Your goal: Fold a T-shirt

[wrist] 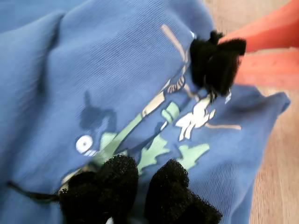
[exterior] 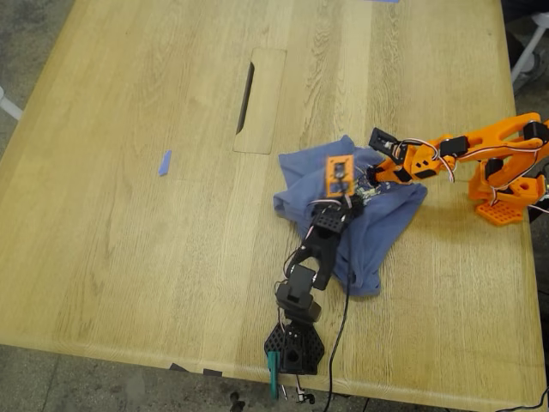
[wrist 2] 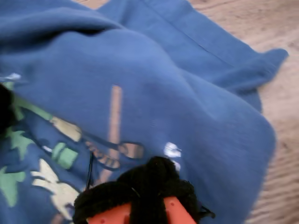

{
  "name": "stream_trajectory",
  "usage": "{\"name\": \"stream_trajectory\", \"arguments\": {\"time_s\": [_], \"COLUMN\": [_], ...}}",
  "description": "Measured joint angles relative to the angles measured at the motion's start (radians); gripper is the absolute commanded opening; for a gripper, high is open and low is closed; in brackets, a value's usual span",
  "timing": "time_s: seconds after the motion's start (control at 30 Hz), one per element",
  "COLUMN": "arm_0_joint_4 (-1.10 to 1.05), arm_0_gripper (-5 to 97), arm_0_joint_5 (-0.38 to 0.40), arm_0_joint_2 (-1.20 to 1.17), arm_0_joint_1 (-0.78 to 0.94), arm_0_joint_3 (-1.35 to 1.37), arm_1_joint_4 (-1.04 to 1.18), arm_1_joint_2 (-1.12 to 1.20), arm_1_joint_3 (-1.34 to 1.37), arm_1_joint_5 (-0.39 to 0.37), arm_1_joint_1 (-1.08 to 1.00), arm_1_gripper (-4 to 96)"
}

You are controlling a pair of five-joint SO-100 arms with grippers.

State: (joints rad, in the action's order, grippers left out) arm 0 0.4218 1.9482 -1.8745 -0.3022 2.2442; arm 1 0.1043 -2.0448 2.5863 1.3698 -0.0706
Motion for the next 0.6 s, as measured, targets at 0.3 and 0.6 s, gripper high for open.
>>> {"name": "stream_trajectory", "arguments": {"time_s": [0.3, 0.6], "arm_0_joint_4": [0.179, 0.514], "arm_0_gripper": [10, 7], "arm_0_joint_5": [-0.002, -0.005], "arm_0_joint_2": [-0.500, -1.108], "arm_0_joint_1": [0.196, 0.644], "arm_0_joint_3": [0.321, 0.453], "arm_1_joint_4": [0.011, 0.239], "arm_1_joint_2": [-0.163, -0.588], "arm_1_joint_3": [0.169, 0.302], "arm_1_joint_5": [0.002, 0.021], "arm_1_joint_1": [-0.259, -0.729], "arm_1_gripper": [-0.1, -0.1]}}
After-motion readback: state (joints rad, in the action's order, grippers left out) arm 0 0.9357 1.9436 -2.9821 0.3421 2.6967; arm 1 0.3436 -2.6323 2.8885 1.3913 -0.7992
